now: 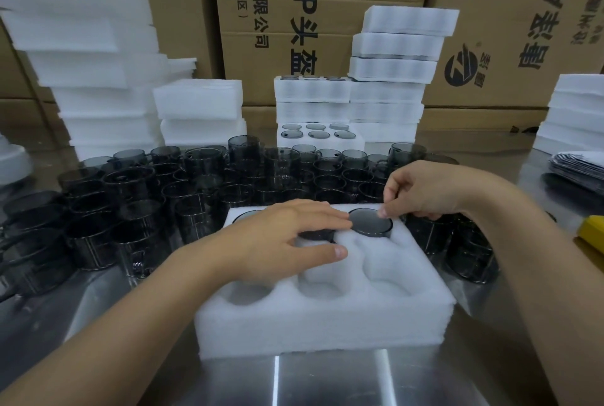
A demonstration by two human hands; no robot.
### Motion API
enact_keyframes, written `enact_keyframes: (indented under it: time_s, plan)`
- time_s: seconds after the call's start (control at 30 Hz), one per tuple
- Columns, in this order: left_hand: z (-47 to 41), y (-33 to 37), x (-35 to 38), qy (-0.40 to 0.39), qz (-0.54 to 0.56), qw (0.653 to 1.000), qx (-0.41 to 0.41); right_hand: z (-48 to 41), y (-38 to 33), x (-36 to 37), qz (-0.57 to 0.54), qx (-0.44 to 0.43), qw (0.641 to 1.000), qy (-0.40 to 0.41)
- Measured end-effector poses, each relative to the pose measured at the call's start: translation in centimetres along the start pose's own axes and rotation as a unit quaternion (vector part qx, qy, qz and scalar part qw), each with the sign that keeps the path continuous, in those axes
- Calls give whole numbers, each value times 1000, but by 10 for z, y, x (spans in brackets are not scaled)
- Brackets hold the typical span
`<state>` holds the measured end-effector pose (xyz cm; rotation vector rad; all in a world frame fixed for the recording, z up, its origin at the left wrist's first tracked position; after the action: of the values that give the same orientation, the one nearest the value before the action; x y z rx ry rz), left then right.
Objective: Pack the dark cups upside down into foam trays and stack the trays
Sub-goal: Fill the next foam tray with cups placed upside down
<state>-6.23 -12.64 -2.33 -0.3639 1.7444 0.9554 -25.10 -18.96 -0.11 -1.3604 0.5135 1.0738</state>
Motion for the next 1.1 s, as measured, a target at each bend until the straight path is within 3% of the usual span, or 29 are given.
enact_keyframes:
  time_s: [0.13,0.2,0.4,0.6,0.9,1.1]
  plan:
    - [10,-6,-26,194,106,975,-7,3,-10,-2,17,-36,998,47]
    - [12,-12,-30,228,145,962,-35,4,-17,-3,-18,-60,994,85]
    - [11,-33,-32,257,252,925,-124,-2,-44,8,-14,-146,971,188]
    - [14,-43,-36,307,272,895,-176,-36,-74,13,82,-150,959,225]
    - [17,-48,-36,338,319,863,-198,-76,-94,29,202,-159,951,171]
    - [16,-47,-35,331,315,868,-193,-58,-92,24,119,-206,950,202]
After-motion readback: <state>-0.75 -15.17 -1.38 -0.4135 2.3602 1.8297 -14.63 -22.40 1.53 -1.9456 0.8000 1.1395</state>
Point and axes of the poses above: each hand's wrist, its own z-axis away from the middle knuckle, its own x-axis out of the palm, y = z × x, the point moved 6 cm from there along -z, towards the middle knuckle, and after that the axes turned 5 degrees about -y, right-handed, at the moved point
